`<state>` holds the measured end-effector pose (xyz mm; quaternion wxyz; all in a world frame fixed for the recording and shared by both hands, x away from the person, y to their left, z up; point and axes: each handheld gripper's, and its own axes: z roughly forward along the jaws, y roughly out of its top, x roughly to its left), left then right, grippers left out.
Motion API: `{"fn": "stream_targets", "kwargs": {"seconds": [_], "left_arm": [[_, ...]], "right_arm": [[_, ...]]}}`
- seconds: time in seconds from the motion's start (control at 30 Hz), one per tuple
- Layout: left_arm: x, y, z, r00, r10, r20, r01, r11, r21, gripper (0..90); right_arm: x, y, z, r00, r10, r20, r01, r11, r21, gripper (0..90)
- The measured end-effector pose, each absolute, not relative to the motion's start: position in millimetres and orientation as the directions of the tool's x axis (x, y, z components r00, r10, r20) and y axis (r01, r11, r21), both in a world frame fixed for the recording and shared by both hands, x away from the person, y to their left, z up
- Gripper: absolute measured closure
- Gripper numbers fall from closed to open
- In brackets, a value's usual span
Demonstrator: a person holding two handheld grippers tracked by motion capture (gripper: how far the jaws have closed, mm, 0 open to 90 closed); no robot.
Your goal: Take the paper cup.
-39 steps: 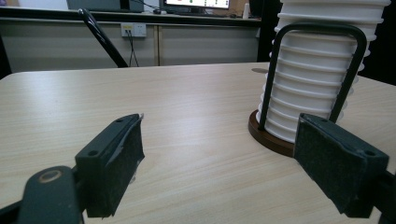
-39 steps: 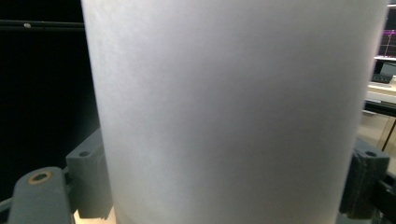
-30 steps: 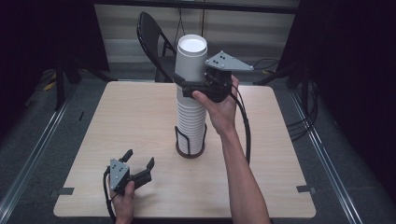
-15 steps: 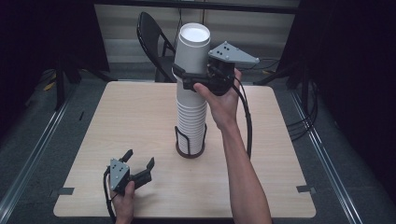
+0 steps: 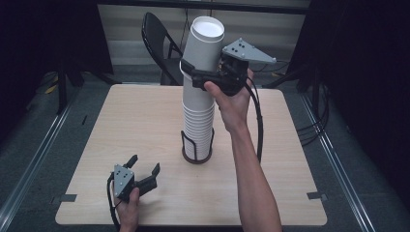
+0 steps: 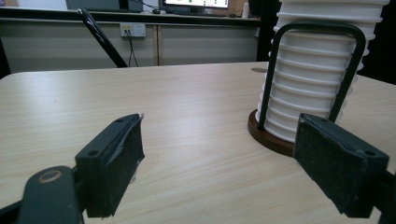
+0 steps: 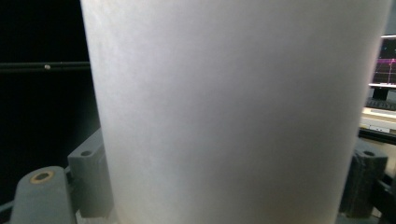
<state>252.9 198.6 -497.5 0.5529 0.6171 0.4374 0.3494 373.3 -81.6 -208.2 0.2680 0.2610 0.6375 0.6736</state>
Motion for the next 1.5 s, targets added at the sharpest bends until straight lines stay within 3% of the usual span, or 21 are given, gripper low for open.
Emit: {"fn": "stream_targets", "kwargs": {"seconds": [1.5], "left_arm": [[253,197,-497,0.371,0.928,-0.042,0.149,-0.015,0.989,15.9]], "right_arm": [[359,-154,-213,-0.585,0.810,0.035,-0.007,-0.048,0.999,14.7]]}}
